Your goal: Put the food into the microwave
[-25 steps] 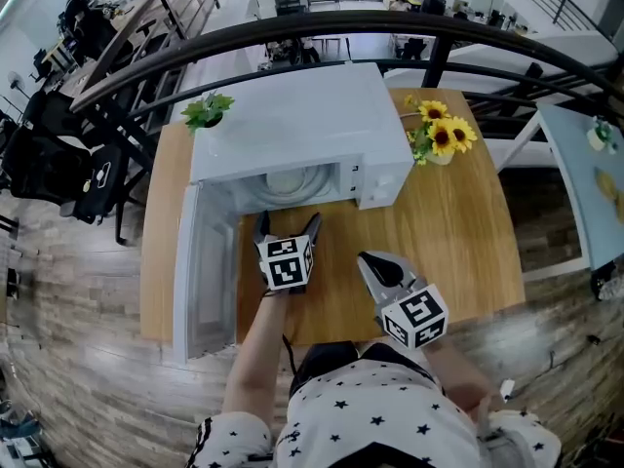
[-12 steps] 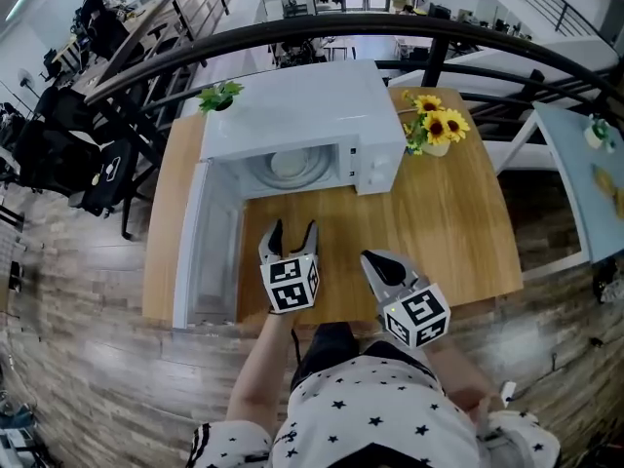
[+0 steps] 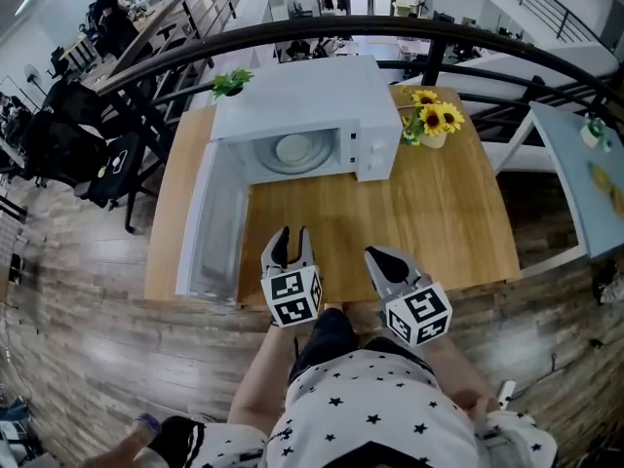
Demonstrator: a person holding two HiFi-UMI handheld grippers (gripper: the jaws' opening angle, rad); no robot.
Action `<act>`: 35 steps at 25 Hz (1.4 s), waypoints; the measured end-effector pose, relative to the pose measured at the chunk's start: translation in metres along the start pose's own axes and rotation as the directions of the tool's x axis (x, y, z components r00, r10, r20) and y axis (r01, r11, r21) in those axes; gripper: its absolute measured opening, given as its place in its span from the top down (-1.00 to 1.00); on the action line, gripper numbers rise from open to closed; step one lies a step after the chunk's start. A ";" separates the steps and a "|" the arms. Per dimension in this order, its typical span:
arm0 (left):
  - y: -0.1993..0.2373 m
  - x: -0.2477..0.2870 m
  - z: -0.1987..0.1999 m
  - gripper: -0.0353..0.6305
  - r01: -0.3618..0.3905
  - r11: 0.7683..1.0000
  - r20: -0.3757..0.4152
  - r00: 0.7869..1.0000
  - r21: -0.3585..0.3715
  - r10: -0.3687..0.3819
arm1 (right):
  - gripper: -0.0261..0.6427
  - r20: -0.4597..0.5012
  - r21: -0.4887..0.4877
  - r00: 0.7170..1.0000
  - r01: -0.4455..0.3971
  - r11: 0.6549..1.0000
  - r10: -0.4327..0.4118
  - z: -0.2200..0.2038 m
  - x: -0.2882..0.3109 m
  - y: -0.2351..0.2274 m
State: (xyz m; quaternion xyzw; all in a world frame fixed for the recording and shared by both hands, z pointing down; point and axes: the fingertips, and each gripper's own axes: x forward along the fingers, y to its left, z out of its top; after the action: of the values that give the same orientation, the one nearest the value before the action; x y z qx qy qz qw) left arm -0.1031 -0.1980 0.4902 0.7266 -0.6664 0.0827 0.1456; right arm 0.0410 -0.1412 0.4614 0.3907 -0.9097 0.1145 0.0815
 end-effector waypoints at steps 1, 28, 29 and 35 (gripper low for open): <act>-0.001 -0.007 -0.001 0.52 -0.003 1.000 0.002 1.000 -0.004 0.003 | 0.90 0.002 0.000 1.000 0.003 1.000 -0.003 -0.001 -0.004 0.002; -0.033 -0.104 -0.013 0.88 0.072 0.997 0.037 0.997 -0.037 -0.070 | 0.90 0.049 -0.002 0.999 0.014 1.000 -0.014 -0.008 -0.047 0.021; -0.033 -0.104 -0.013 0.88 0.074 0.997 0.037 0.997 -0.036 -0.073 | 0.90 0.049 -0.002 0.999 0.012 1.000 -0.012 -0.008 -0.047 0.022; -0.035 -0.103 -0.011 0.88 0.086 0.996 0.032 0.996 -0.029 -0.085 | 0.90 0.048 -0.011 0.999 0.010 1.000 -0.009 -0.008 -0.045 0.024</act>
State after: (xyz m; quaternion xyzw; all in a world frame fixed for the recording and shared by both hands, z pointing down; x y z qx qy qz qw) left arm -0.0780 -0.0946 0.4647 0.7534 -0.6379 0.0549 0.1499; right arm 0.0544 -0.0913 0.4548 0.3971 -0.9102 0.0996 0.0622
